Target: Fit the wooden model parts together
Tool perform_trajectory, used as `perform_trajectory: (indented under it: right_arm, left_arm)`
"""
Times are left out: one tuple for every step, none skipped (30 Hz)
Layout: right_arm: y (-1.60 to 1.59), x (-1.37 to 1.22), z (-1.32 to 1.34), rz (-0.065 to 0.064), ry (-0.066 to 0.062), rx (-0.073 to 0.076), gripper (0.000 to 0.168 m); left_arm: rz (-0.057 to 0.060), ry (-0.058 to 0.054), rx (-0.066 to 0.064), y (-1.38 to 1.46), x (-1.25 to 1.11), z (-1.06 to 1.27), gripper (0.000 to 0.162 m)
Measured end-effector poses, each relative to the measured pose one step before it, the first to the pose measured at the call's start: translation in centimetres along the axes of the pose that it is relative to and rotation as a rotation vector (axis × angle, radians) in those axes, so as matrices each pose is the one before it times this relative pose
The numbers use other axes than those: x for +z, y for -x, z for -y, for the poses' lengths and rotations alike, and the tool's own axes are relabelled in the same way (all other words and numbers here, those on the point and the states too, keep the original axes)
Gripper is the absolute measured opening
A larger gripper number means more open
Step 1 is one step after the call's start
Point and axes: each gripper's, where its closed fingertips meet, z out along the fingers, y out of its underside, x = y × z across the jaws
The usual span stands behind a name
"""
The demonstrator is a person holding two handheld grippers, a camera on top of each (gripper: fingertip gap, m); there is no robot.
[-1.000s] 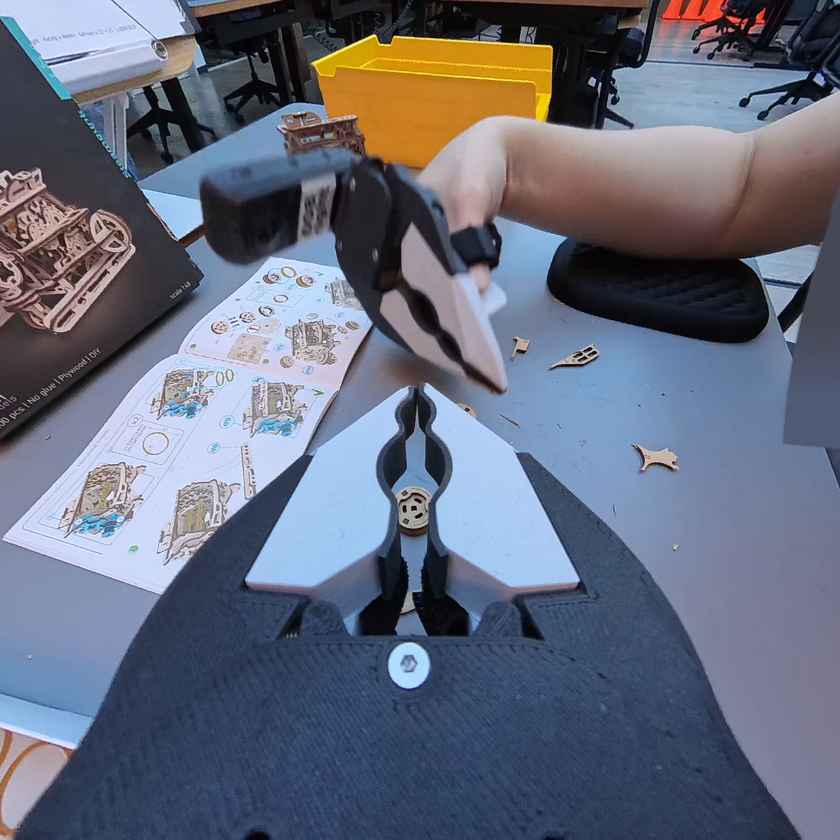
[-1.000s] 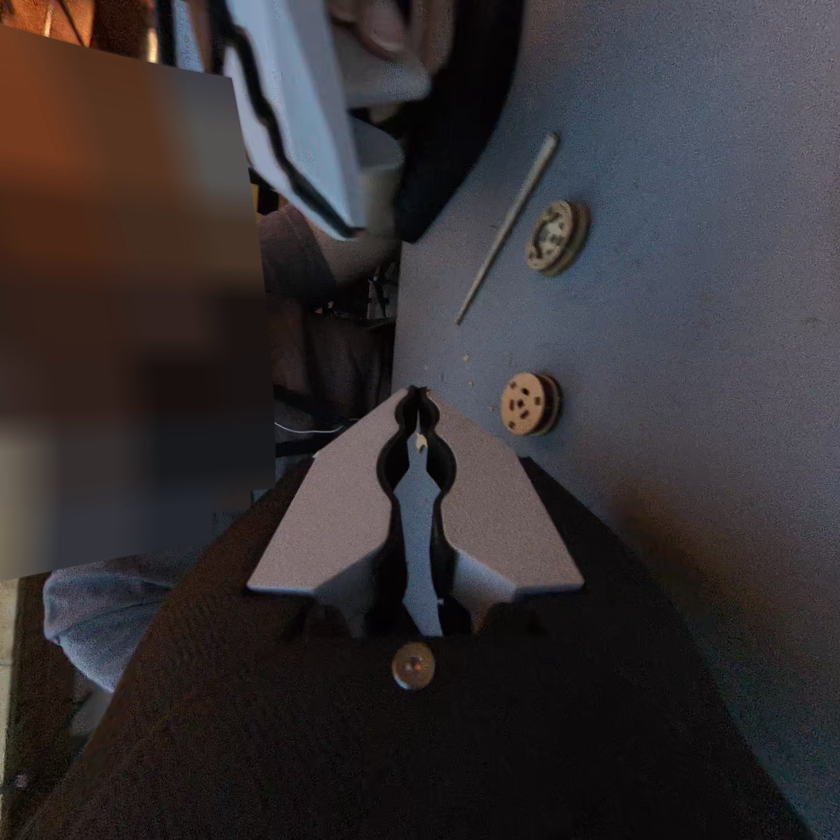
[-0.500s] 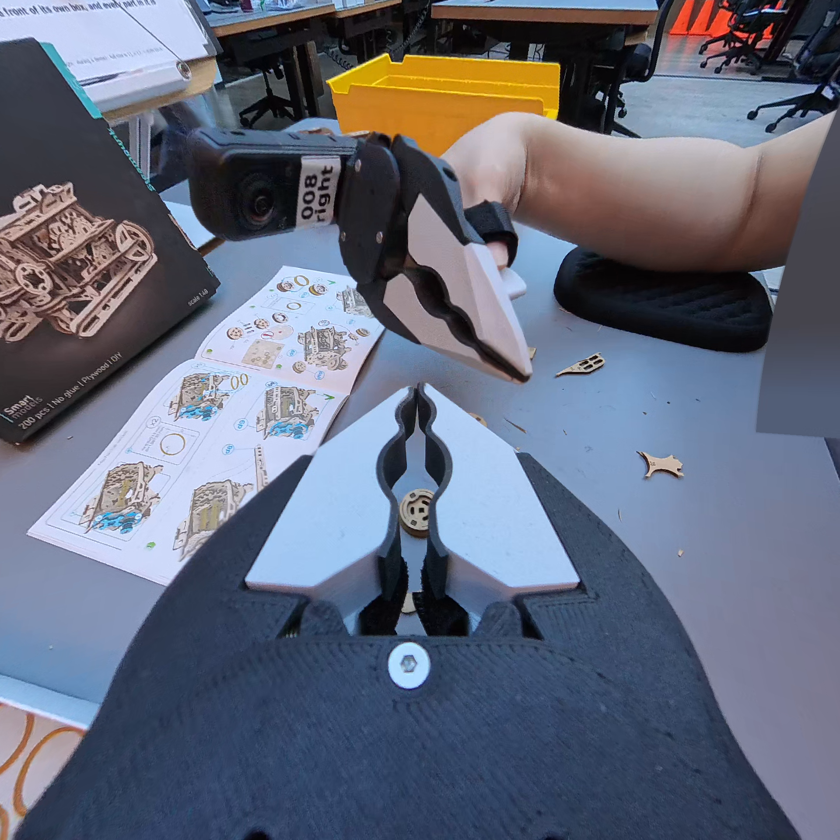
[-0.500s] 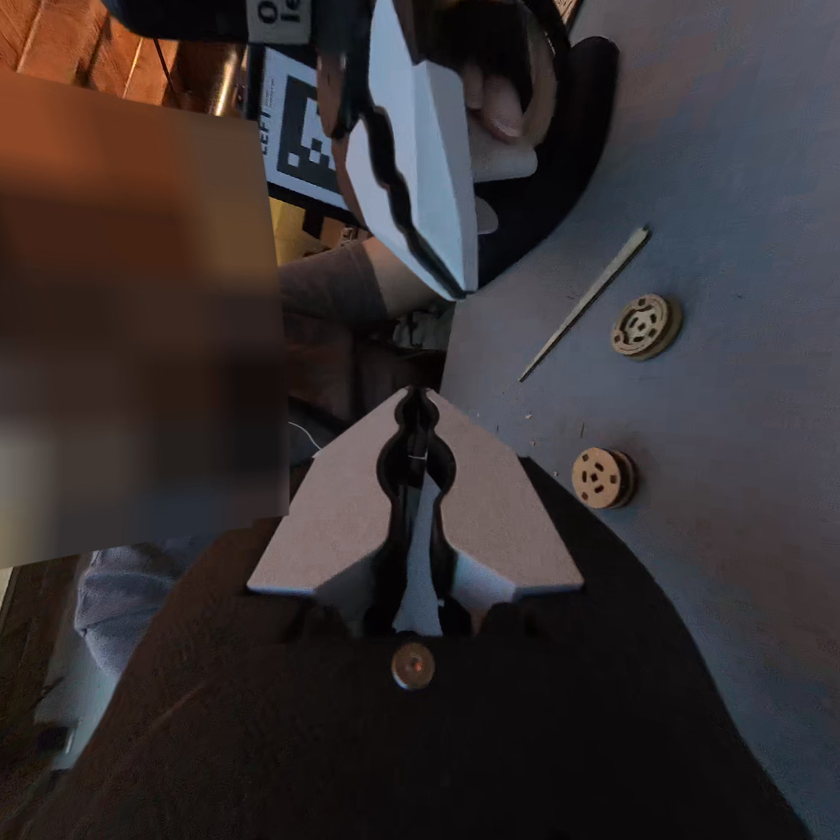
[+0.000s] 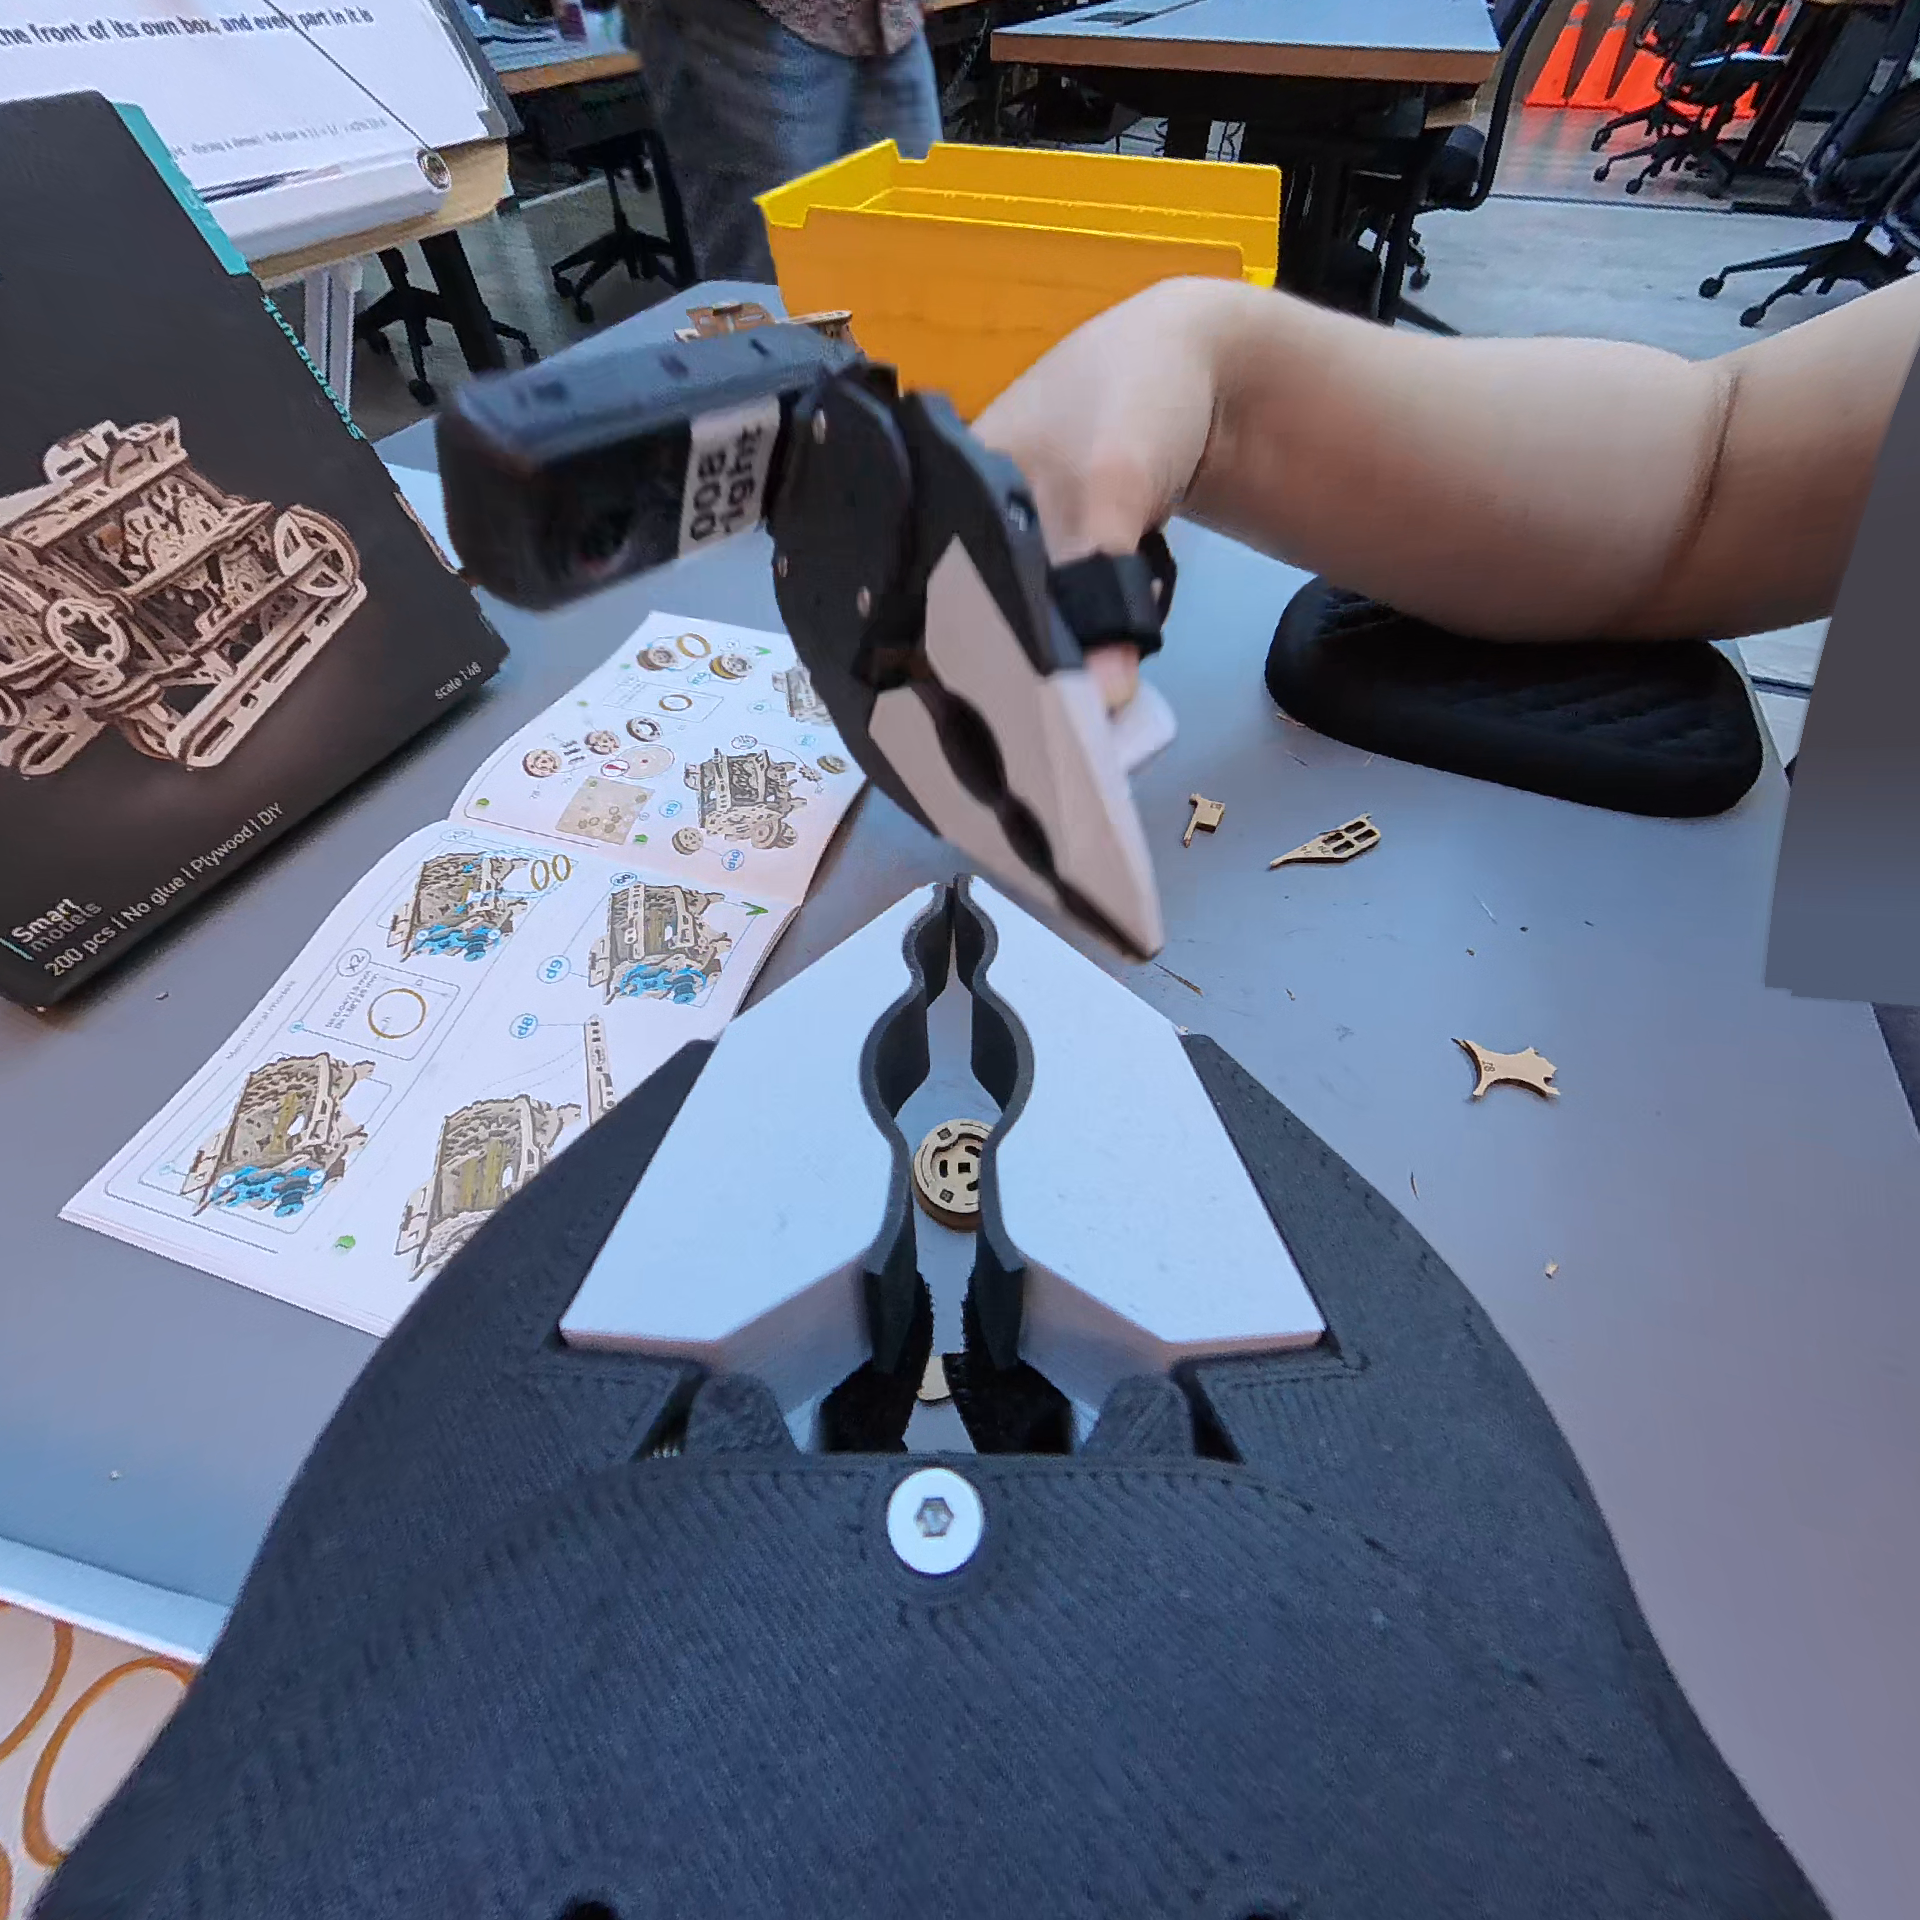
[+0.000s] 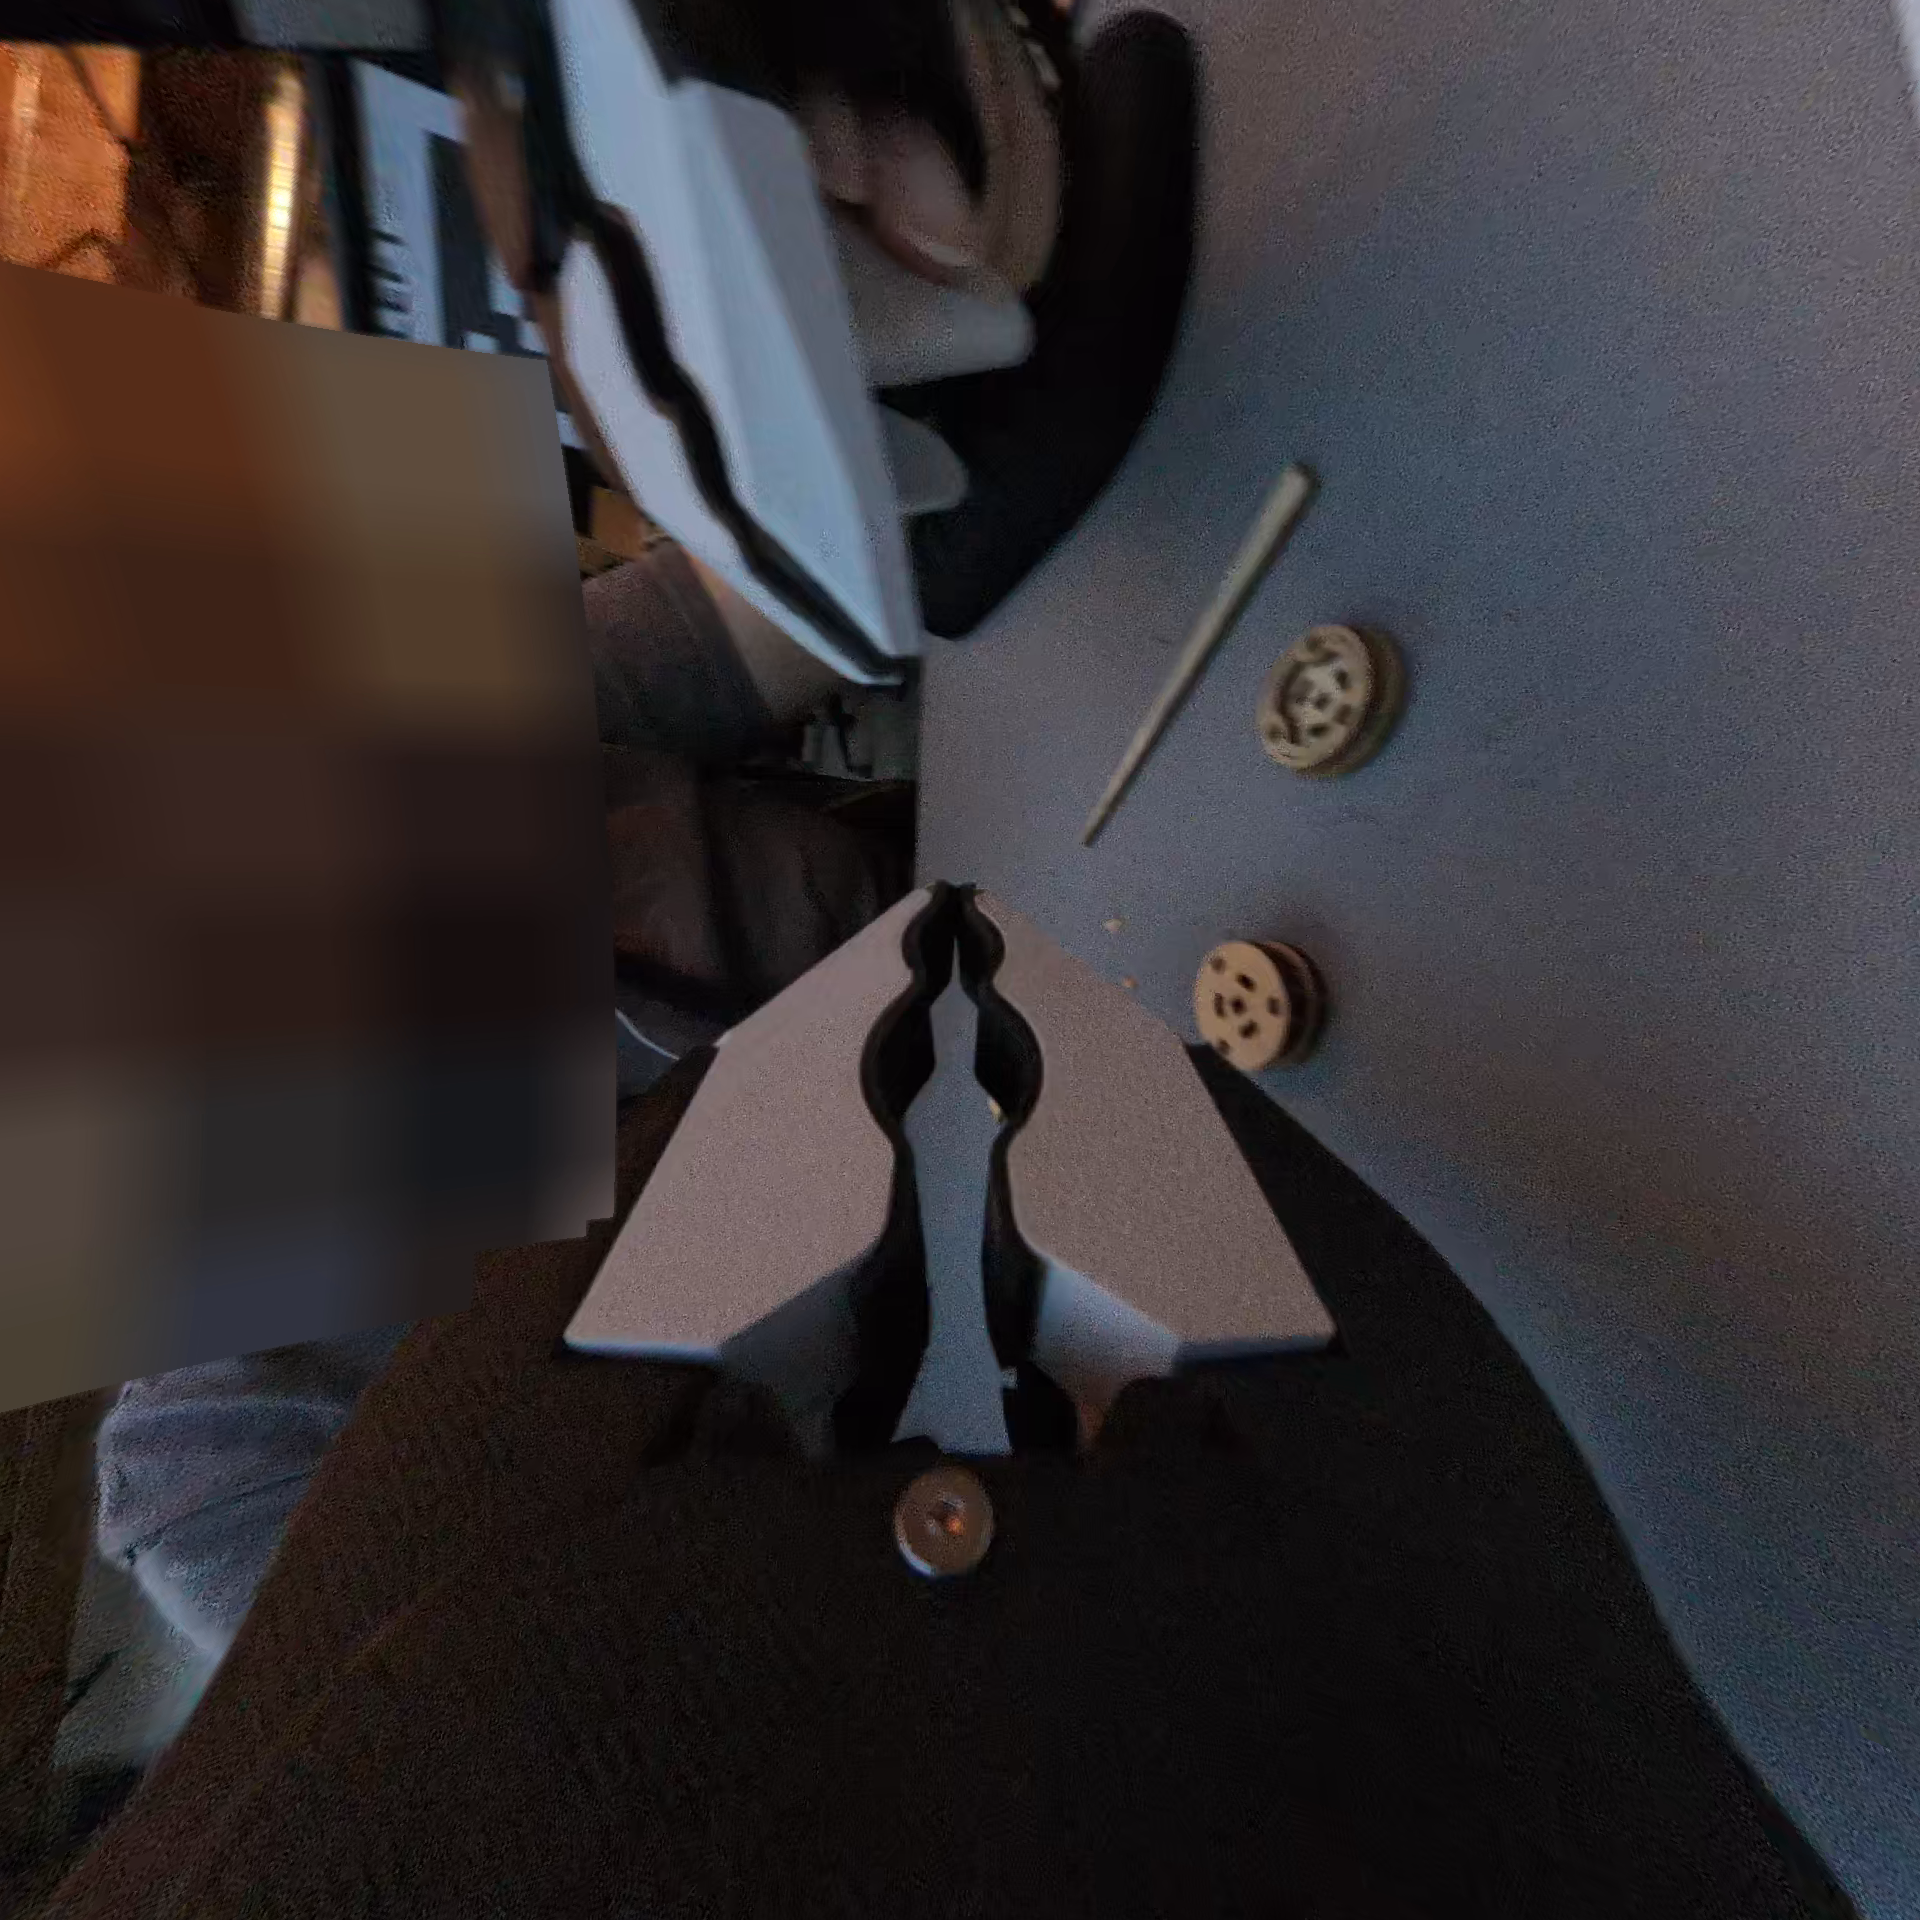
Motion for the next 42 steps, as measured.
perform_trajectory:
  right_arm:
    - [1.151,0.092,0.448,0.0339,-0.012,-0.0339,0.0]
    - [-2.19,0.211,-0.466,-0.1197,0.0374,0.0028,0.0]
    - [-3.262,0.636,-1.047,-0.1265,0.0581,0.0579,0.0]
    - [-0.254,0.874,-0.442,0.0897,0.0252,0.119,0.0]
    - [0.17,0.078,-0.011,0.0513,-0.0016,0.0571,0.0]
    - [-0.456,-0.573,-0.185,-0.1041,0.0101,-0.0556,0.0]
    - [0.524,-0.726,0.164,-0.0682,-0.0123,-0.0916,0.0]
    - [3.081,-0.649,0.927,0.1236,-0.0669,-0.065,0.0]
    - [2.732,-0.036,0.316,0.1385,-0.0268,-0.0287,0.0]
    - [-1.031,0.485,-0.743,-0.0493,0.0391,-0.0022,0.0]
    - [-3.518,0.542,-1.142,-0.1457,0.0527,0.0471,0.0]
    - [-1.072,0.868,-0.417,0.0373,0.0153,0.1222,0.0]
    - [0.125,0.076,-0.045,0.0519,-0.0062,0.0563,0.0]
    - [-0.346,-0.347,-0.291,-0.0847,0.02,-0.0691,0.0]
    - [0.723,-0.462,0.193,-0.0467,-0.0087,-0.0711,0.0]
    - [3.216,-0.436,1.117,0.1259,-0.0665,-0.0612,0.0]
    - [2.519,0.106,0.625,0.1096,-0.0312,-0.0316,0.0]
    - [-0.535,0.596,-0.493,-0.044,0.0403,-0.0163,0.0]
    - [-2.545,0.686,-0.728,-0.1153,0.0465,0.0196,0.0]
    - [-2.781,0.652,-1.447,-0.0748,0.0775,0.0832,0.002]
    - [0.479,0.299,0.614,0.1181,-0.0398,0.1328,0.0]
    - [-0.133,-0.233,-0.15,-0.0296,0.0027,-0.0203,0.0]
    - [0.14,-0.358,-0.203,-0.0758,0.0096,-0.0704,0.0]
    - [2.55,-0.448,0.631,0.0825,-0.0388,-0.0586,0.0]
    - [3.387,-0.391,0.962,0.1601,-0.0551,-0.0423,0.0]
    - [0.368,0.002,0.056,0.0064,0.0083,-0.0204,0.0]
    - [-3.453,-0.276,-0.76,-0.1793,0.0458,0.0176,0.0]
    - [-3.679,0.12,-0.989,-0.1285,0.0432,0.0708,0.002]
    - [0.731,0.502,0.506,0.1567,-0.0344,0.1235,0.0]
    - [0.09,-0.032,-0.175,0.0303,0.0054,0.0086,0.0]
    - [-0.072,-0.402,-0.173,-0.0681,0.0047,-0.0591,0.0]
    - [2.512,-0.431,0.488,0.0839,-0.0361,-0.0795,0.0]
    - [3.655,-0.275,0.609,0.1799,-0.0385,-0.0478,0.0]
    - [0.126,0.156,-0.365,-0.0037,0.0236,-0.0103,0.0]
    - [-3.721,-0.145,-1.165,-0.1957,0.0555,0.0296,0.0]
    - [-2.483,0.278,-0.372,-0.0599,0.0117,0.0724,0.0]
    - [0.231,0.081,0.269,0.0866,-0.0363,0.1035,0.0]
    - [0.038,-0.085,-0.511,-0.0054,0.0242,-0.0203,0.0]
    - [1.483,-0.228,-0.037,0.0327,-0.0006,-0.0642,0.0]
    - [3.087,-0.33,0.961,0.1286,-0.0569,-0.0607,0.0]
    - [1.549,-0.016,0.586,0.0591,-0.0226,-0.034,0.0]
    - [-1.689,0.109,-0.539,-0.0936,0.0386,0.0076,0.0]
  left_arm:
    - [0.0066,-0.0017,0.0071,0.051,-0.057,0.086,0.0]
    - [0.0082,-0.0055,0.0043,0.105,-0.087,0.152,0.0]
    - [0.0054,-0.0094,-0.0011,0.104,-0.123,0.143,0.0]
    - [0.0027,-0.0067,-0.0055,0.122,-0.125,0.068,0.0]
    - [0.0034,-0.0032,-0.0084,0.177,-0.129,0.005,0.0]
    - [0.0031,-0.0039,-0.0079,0.166,-0.118,0.05,0.0]
    - [0.0021,-0.0045,-0.0042,0.099,-0.124,0.1,0.0]
    - [0.0022,-0.0064,0.0012,0.047,-0.114,0.146,0.0]
    - [0.0029,-0.0053,0.0035,0.012,-0.093,0.13,0.0]
    - [0.003,-0.0027,0.0028,0.02,-0.061,0.098,0.0]
    - [0.0019,-0.0025,0.0027,0.02,-0.036,0.051,0.0]
    - [0.0008,0.0004,0.0,0.025,0.001,-0.025,0.0]
    - [-0.0004,0.0019,-0.0043,0.036,0.013,-0.093,0.0]
    - [-0.0043,0.0019,-0.0047,-0.034,0.036,-0.065,0.0]
    - [-0.004,0.0025,-0.0003,-0.075,0.021,0.017,0.0]
    - [0.0015,-0.0011,0.0063,-0.035,-0.005,0.043,0.0]
    - [0.0071,-0.0009,0.0077,0.037,-0.035,0.044,0.0]
    - [0.0033,0.0002,0.0035,0.033,-0.052,0.056,0.0]
    - [0.0012,-0.0025,-0.0003,0.044,-0.057,0.055,0.0]
    - [0.0035,-0.0053,-0.004,0.118,-0.076,0.052,0.0]
    - [0.0014,-0.0055,-0.0089,0.131,-0.076,0.012,0.0]
    - [-0.0029,-0.0021,-0.0103,0.065,-0.065,-0.003,0.0]
    - [-0.0011,-0.0004,-0.0047,0.059,-0.073,0.038,0.0]
    - [0.0038,-0.0043,0.0022,0.06,-0.1,0.108,0.0]
    - [0.0065,-0.0068,0.0057,0.061,-0.122,0.143,0.0]
    - [0.005,-0.0033,0.0043,0.071,-0.119,0.124,0.0]
    - [0.0042,-0.0034,0.0013,0.088,-0.104,0.088,0.0]
    - [0.0033,-0.0053,-0.0033,0.108,-0.076,0.066,0.0]
    - [0.0004,-0.0032,-0.0074,0.082,-0.065,-0.019,0.0]
    - [0.0003,0.001,-0.0055,0.089,-0.046,-0.065,0.0]
    - [0.0036,0.001,-0.0013,0.124,-0.037,-0.031,0.0]
    - [0.0043,-0.0018,-0.0002,0.105,-0.056,0.03,0.0]
    - [0.0008,-0.0038,0.0006,0.024,-0.082,0.079,0.0]
    - [0.0011,-0.0033,0.0012,0.034,-0.076,0.094,0.0]
    - [0.0019,-0.0043,-0.0004,0.047,-0.065,0.09,0.0]
    - [-0.0007,-0.0048,-0.0041,0.029,-0.052,0.048,0.0]
    - [-0.0033,-0.0006,-0.0056,-0.009,-0.016,-0.016,0.0]
    - [-0.0021,0.0028,-0.0022,-0.008,0.004,-0.054,0.0]
    - [-0.0008,0.0031,0.0017,-0.019,0.009,-0.016,0.0]
    - [-0.0014,0.0006,0.004,-0.082,0.014,0.025,0.0]
    - [0.0006,0.0003,0.0057,-0.071,0.006,0.017,0.0]
    - [0.0015,0.0018,0.0048,-0.027,0.026,0.014,0.0]
